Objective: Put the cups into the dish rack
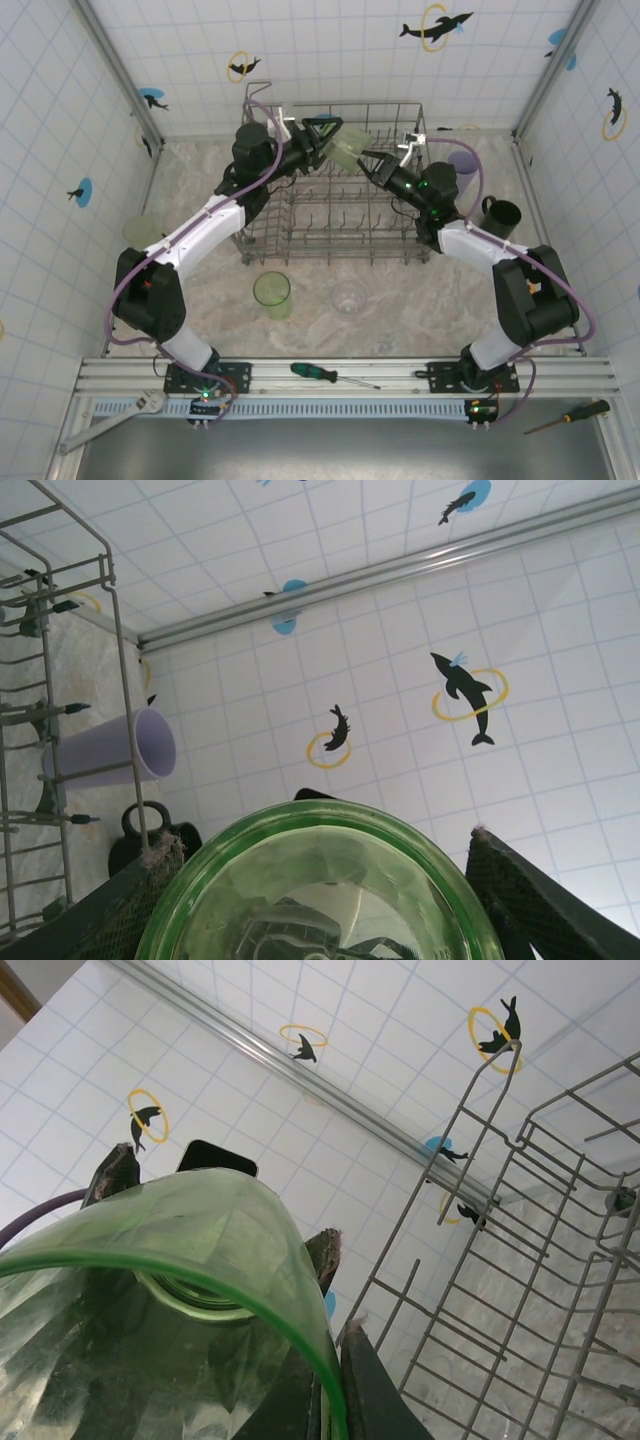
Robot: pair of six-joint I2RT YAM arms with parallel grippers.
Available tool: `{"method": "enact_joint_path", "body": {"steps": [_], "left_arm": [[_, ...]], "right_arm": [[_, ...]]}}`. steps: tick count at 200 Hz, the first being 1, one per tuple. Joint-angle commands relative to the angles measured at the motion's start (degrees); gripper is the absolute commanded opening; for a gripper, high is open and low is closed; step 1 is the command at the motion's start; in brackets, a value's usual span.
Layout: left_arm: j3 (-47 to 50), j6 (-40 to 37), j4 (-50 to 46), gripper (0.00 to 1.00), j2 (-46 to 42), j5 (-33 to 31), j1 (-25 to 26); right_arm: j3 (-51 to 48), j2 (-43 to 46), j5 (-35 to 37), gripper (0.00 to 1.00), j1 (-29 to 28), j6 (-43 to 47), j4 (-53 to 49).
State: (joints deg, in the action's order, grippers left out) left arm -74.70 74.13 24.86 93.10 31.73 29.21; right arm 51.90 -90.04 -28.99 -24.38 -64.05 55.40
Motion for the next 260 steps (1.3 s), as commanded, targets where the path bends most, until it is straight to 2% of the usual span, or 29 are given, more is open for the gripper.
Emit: {"method": "enact_joint_path", "body": {"steps": [1, 27, 49, 107, 155, 176, 192, 197, 260], "left_arm": [[0.96, -4.65, 1.98, 0.0, -0.72, 2.2, 1.16], [0.27, -5.47, 2.33, 0.0, -0.63, 2.33, 1.24], [-0.73, -6.39, 2.12, 0.0, -0.45, 2.59, 1.23], [-4.74, -12.56, -2.35, 0.0, -0.5, -1.03, 1.17], [-10.53, -19.62, -9.68, 0.0, 1.31, -6.42, 0.91], [-12.93, -22.86, -12.36, 0.0, 2.47, -9.38, 0.74], [-14.5, -26.35, -14.81, 0.0, 3.11, -13.31, 0.67], [-15.06, -27.59, -15.51, 0.0, 3.37, -14.45, 0.69], [-20.82, -41.08, -23.26, 0.0, 6.75, -31.21, 0.67]], "right_arm": [[1.27, -0.04, -0.37, 0.16, -0.87, 0.66, -0.58], [1.28, 0.69, -0.06, 0.29, -0.76, 1.5, -2.3], [0.66, 2.39, 1.25, 0.35, -0.89, 2.83, -4.03], [-0.61, 8.83, 3.58, 0.78, -0.06, 8.5, -15.57], [-4.96, 16.48, 5.16, 0.91, 3.18, 11.45, -22.99], [-6.4, 19.96, 6.17, 1.0, 4.08, 13.81, -27.78], [-6.6, 22.89, 6.49, 1.0, 4.48, 16.32, -32.41], [-6.51, 23.96, 8.77, 1.0, 4.56, 17.22, -34.05], [-7.19, 35.55, 16.63, 1.0, 4.41, 26.96, -49.97]]}}
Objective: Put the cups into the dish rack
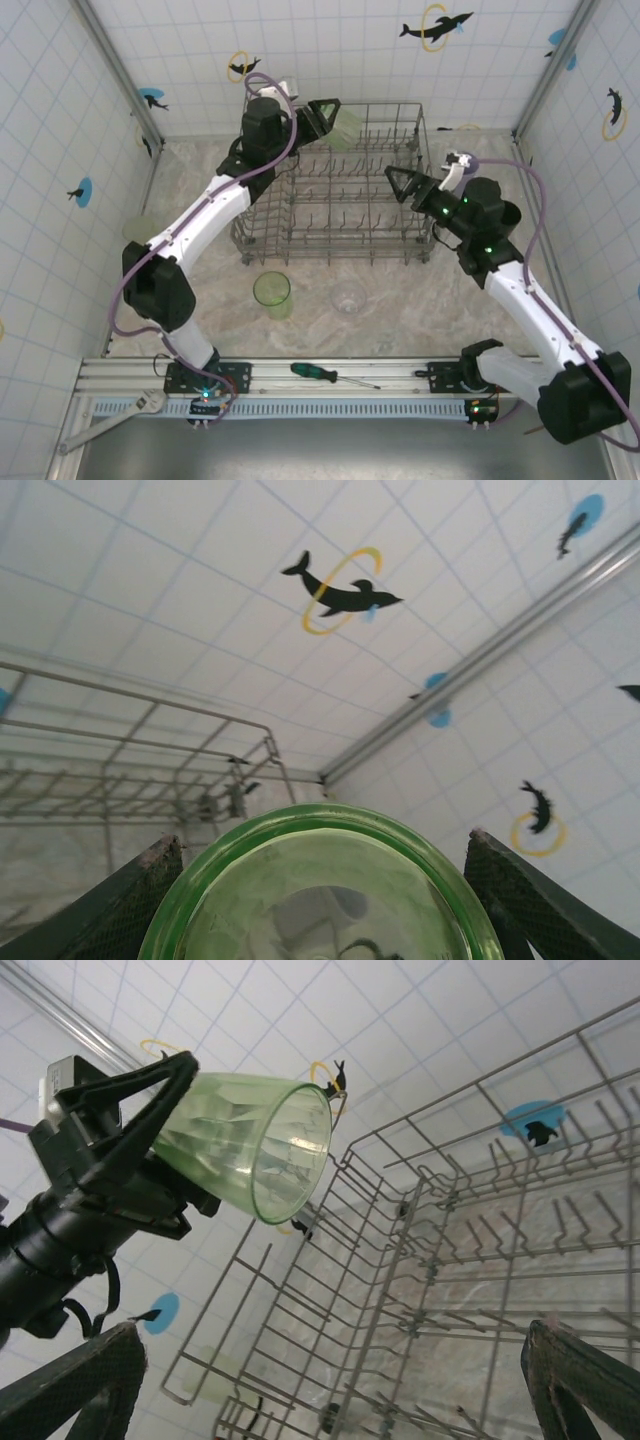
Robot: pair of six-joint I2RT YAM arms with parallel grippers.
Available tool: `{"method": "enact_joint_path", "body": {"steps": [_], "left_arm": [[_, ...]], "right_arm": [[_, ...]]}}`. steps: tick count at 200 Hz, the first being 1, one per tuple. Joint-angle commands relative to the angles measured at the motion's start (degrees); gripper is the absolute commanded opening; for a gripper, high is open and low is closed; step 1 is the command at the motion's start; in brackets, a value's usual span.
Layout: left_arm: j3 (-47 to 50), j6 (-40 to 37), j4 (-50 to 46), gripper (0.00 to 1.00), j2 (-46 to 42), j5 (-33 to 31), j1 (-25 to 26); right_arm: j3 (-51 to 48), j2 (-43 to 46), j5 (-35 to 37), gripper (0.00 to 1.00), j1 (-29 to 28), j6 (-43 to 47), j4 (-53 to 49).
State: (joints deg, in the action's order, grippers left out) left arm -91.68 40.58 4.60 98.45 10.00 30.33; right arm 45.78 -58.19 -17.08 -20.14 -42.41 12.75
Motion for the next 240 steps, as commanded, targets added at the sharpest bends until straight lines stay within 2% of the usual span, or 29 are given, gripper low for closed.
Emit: {"method": "enact_joint_path", "body": {"steps": [1, 76, 166, 240], "left_arm": [[-3.93, -7.71, -3.09, 0.0, 1.43, -9.7, -0.44], [-11.61, -17.7, -8.14, 0.0, 11.97, -14.95, -0.44], [-15.1, -27.26, -7.0, 0.0, 20.84, -21.71, -0.44], [-15.67, -29.22, -5.22, 0.0, 25.5, -20.37, -0.7]], "right_arm": [[-1.19, 3.83, 4.88, 1.0, 0.13, 5.41, -7.45], [-4.46, 7.57, 7.6, 1.0, -0.44, 7.84, -13.61], [-4.81, 6.2, 9.42, 1.0, -0.33, 12.29, -15.21], [-4.65, 3.51, 9.08, 1.0, -0.16, 14.27, -14.4]]}}
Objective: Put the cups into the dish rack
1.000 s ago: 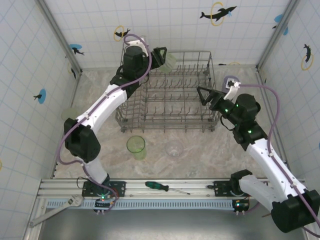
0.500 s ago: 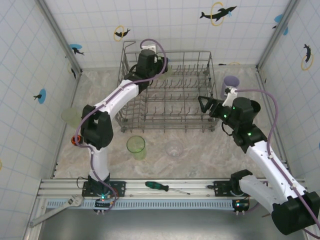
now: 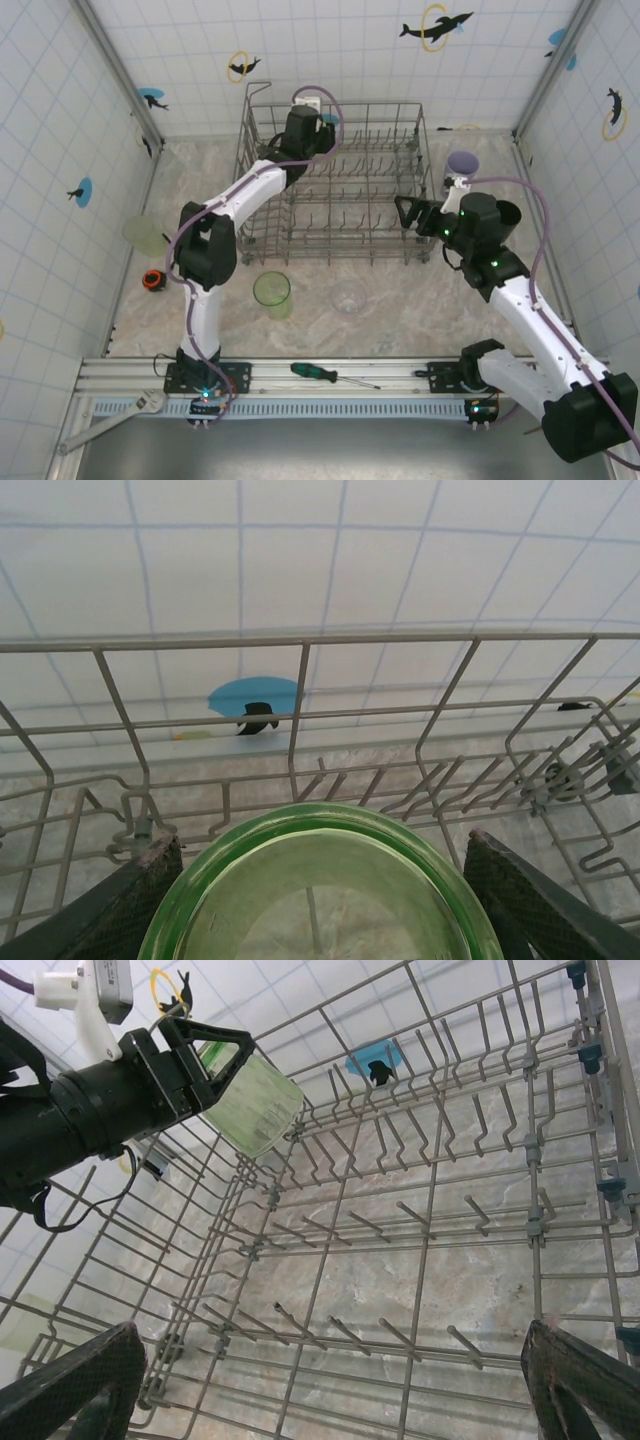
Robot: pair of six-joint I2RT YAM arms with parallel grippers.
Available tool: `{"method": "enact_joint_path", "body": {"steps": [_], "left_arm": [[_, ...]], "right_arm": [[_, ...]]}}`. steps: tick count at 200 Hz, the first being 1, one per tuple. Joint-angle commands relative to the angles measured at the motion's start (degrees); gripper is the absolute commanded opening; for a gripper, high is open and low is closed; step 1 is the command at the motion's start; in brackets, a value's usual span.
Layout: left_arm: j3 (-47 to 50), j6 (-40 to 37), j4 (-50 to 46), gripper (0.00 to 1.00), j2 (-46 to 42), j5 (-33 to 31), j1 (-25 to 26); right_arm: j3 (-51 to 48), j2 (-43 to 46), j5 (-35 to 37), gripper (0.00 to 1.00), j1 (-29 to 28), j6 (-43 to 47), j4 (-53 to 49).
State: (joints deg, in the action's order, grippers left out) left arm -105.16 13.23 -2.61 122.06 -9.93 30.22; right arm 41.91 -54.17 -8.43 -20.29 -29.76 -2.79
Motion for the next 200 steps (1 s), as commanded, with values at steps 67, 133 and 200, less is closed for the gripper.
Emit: {"method": "enact_joint_path", "body": {"steps": [67, 133, 200], "left_arm": [[-1.9, -2.33, 1.91, 0.0, 4.41, -0.68, -1.02], [-0.86, -3.97, 2.42, 0.0, 6.46, -1.15, -1.08], [1.89, -7.36, 4.97, 0.0, 8.07, -5.71, -1.04]], "right_arm": [[-0.78, -2.04, -0.09, 1.0, 0.0, 1.76, 2.5], [-1.83, -2.12, 0.16, 1.0, 0.05, 1.54, 3.75], [-1.88, -2.95, 0.4, 1.0, -0.05, 1.45, 4.11]]}}
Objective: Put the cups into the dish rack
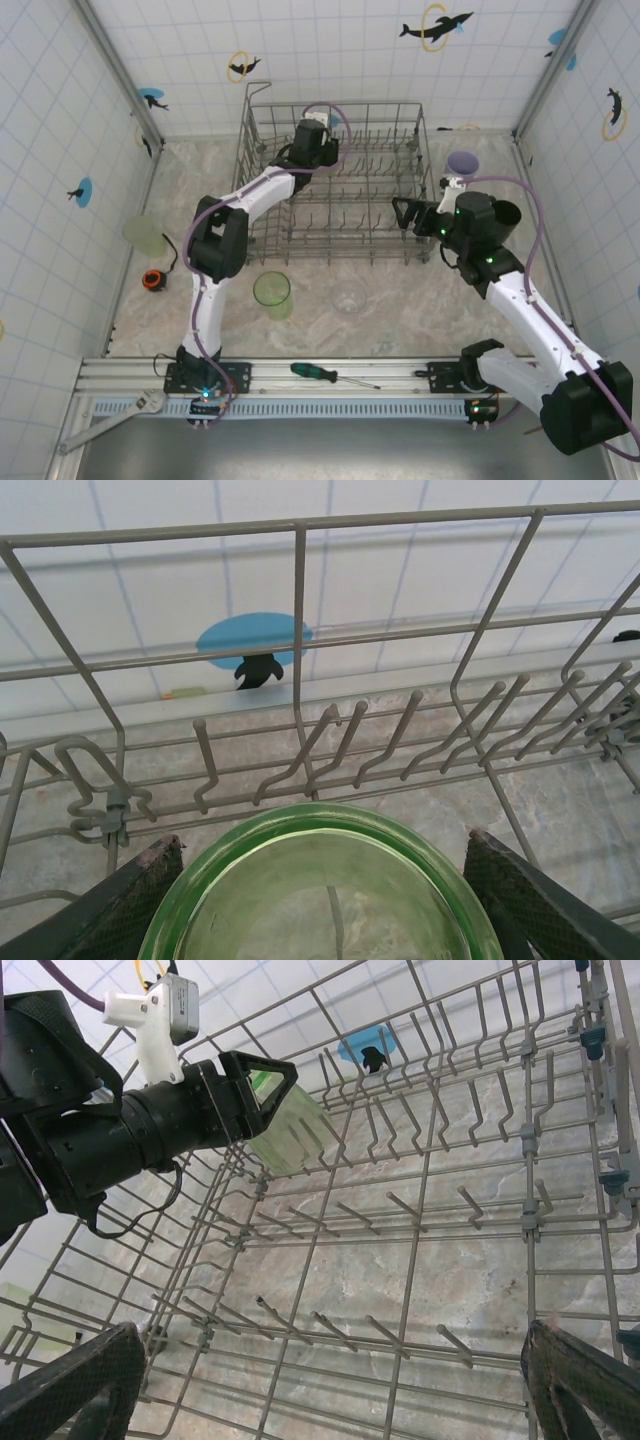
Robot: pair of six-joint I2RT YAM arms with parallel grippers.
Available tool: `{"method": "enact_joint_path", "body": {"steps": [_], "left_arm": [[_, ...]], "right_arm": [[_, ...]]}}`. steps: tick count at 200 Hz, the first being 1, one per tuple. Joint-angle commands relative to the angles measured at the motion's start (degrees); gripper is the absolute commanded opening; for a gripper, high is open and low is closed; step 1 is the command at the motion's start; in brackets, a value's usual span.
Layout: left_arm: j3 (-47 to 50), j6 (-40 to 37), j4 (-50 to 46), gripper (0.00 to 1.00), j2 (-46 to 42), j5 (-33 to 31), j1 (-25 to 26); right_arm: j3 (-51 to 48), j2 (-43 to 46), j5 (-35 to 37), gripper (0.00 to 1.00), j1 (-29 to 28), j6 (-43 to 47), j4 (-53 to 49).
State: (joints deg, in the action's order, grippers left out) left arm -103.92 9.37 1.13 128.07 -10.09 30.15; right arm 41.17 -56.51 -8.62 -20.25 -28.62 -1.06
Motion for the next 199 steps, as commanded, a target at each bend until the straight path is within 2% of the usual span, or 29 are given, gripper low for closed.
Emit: {"method": "enact_joint_path", "body": {"steps": [1, 46, 92, 103, 124, 139, 162, 185, 199], "left_arm": [[0.69, -3.57, 1.29, 0.0, 2.08, -5.65, -0.97], [2.9, -5.45, 3.85, 0.0, 2.83, -10.4, -1.04], [3.8, -5.31, 4.4, 0.0, 4.31, -10.82, -1.03], [3.54, -5.49, 4.6, 0.14, 4.72, -10.75, -1.01], [2.64, -5.86, 4.68, 0.27, 5.3, -10.47, -1.01], [2.24, -5.85, 4.67, 0.53, 5.26, -10.23, -1.0], [2.32, -5.46, 4.75, 0.79, 4.69, -10.07, -1.02], [2.49, -4.31, 4.78, 0.96, 3.72, -9.59, -0.96], [2.83, -3.21, 4.93, 0.97, 2.78, -8.75, -0.92]], "right_arm": [[-1.11, -0.61, 0.61, 1.0, -0.07, 0.32, 2.38], [-0.04, -1.23, 1.19, 1.0, 0.0, 0.47, 1.28], [1.42, -1.83, 2.09, 1.0, 0.29, 1.09, 0.27], [1.87, -2.09, 2.11, 1.0, 0.36, 1.06, -0.05], [2.75, -2.29, 2.18, 1.0, 0.29, 1.02, -1.08], [2.83, -1.86, 2.29, 1.0, 0.23, 0.47, -1.57], [2.78, -0.96, 2.69, 1.0, 0.13, -0.62, -2.1], [2.69, -0.46, 3.18, 1.0, -0.15, -1.34, -2.39], [2.85, -0.37, 3.58, 1.0, -0.32, -1.69, -2.58]]}}
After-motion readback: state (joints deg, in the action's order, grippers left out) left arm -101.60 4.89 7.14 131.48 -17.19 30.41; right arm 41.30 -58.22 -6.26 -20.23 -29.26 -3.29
